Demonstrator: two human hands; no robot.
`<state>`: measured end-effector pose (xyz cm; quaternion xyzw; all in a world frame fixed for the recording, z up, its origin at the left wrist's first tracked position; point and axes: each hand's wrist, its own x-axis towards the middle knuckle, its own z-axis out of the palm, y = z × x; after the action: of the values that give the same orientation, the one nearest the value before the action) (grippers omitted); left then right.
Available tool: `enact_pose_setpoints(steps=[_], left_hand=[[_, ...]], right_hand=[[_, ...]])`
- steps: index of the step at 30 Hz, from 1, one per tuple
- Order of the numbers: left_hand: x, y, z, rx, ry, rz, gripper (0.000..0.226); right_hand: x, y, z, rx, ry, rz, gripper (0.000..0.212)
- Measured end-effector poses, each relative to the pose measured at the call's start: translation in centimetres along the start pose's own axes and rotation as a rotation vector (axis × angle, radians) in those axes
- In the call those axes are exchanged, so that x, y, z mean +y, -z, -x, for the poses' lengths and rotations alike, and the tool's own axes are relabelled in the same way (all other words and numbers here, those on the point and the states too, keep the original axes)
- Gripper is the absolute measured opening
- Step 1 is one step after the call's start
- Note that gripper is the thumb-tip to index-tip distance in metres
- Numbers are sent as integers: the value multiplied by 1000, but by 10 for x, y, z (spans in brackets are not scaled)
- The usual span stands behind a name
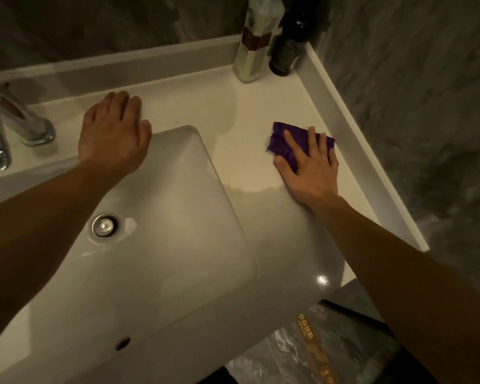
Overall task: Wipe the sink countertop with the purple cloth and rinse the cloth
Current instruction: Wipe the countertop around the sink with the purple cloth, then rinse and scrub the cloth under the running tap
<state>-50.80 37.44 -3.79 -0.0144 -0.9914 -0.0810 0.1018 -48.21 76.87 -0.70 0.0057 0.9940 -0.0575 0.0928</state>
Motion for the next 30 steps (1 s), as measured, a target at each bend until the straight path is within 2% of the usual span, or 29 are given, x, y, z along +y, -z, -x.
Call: enact_pose_setpoints(steps=[7, 11, 15, 18, 20, 26, 30], left_hand=[[-3, 3, 0, -21, -27, 11, 52], [-5, 9, 4, -43, -50, 58, 53], [16, 17, 55, -1, 4, 205, 46], [45, 28, 112, -73, 144, 378, 46], [63, 38, 151, -106, 292, 507, 42], [98, 78, 238, -213, 692, 806, 30], [103, 105, 258, -189, 1001, 1258, 31]], right_hand=[[33, -19, 106, -17, -80, 3, 62], [19, -38, 152, 143, -10, 54, 61], [-2, -59, 183, 297, 134, -12, 57], [-22, -71, 200, 323, 222, -12, 54], [-34, -70, 211, 259, 238, -16, 55], [-85, -55, 243, 58, 446, -142, 49], [-126, -33, 247, -45, 337, -687, 46]])
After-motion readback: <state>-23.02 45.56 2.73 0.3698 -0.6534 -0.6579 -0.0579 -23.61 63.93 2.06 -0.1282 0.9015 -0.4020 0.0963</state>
